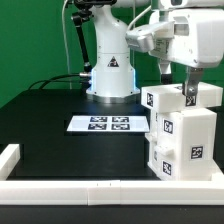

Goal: Assemble cabinet

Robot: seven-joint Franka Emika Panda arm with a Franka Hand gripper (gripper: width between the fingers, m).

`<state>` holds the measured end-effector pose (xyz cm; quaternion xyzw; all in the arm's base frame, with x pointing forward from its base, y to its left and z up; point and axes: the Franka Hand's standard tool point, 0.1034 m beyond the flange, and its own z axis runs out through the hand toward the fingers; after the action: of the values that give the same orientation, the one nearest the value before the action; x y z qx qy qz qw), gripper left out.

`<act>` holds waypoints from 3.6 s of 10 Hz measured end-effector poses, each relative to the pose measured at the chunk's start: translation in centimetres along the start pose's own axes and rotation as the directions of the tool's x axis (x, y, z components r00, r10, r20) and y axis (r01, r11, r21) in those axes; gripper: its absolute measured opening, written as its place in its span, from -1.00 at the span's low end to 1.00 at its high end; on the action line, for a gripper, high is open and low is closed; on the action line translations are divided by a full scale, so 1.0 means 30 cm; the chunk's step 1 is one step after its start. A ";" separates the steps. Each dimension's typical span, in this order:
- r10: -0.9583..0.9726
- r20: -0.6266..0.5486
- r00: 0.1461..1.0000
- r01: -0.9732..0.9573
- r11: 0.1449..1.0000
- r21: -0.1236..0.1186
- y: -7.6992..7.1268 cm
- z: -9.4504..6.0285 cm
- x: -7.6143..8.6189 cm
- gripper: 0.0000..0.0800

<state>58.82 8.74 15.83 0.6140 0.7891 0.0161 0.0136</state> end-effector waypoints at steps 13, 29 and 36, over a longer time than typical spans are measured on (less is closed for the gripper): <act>0.611 0.006 0.792 -0.611 0.791 0.018 -0.017 0.019 -0.021 0.40; 0.922 0.025 -0.386 -0.922 -0.386 -0.002 -0.018 0.013 0.050 0.40; 0.695 0.041 -0.718 -0.696 -0.718 -0.005 -0.028 0.018 0.040 0.40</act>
Offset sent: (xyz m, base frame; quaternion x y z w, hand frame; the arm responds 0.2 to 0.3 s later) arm 0.0000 0.0000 0.0000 0.0000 0.0000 0.0000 1.0000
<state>57.72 9.70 15.26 0.9620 -0.2726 -0.0017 -0.0129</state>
